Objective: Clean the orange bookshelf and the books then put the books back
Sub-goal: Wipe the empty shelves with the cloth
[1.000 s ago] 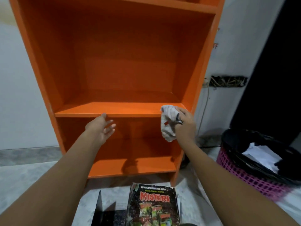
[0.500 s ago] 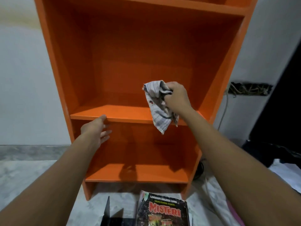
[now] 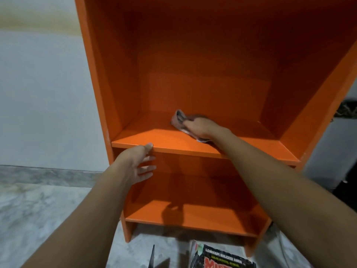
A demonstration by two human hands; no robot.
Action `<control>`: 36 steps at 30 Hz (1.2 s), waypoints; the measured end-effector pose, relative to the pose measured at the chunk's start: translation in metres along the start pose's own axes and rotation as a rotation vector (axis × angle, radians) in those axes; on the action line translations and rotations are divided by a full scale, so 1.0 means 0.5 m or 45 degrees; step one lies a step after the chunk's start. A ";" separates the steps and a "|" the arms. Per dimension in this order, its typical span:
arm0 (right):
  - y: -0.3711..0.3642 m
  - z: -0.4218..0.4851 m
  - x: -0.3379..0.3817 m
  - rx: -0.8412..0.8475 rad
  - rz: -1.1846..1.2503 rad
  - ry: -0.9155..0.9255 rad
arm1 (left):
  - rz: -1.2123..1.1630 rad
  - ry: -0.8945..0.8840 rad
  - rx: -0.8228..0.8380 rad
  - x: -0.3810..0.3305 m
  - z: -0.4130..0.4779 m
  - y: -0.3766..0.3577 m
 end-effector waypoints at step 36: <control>-0.174 -0.069 0.213 -0.105 0.139 0.849 | 0.539 -0.974 -0.359 -0.112 0.020 0.233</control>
Point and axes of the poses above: each hand's wrist, its own z-axis towards the middle knuckle, its own y-axis out of the back of the hand, x = y × z, the point moved 1 cm from there along z, towards the middle knuckle, and after that the axes turned 4 degrees about -y, right-handed, at the moved point
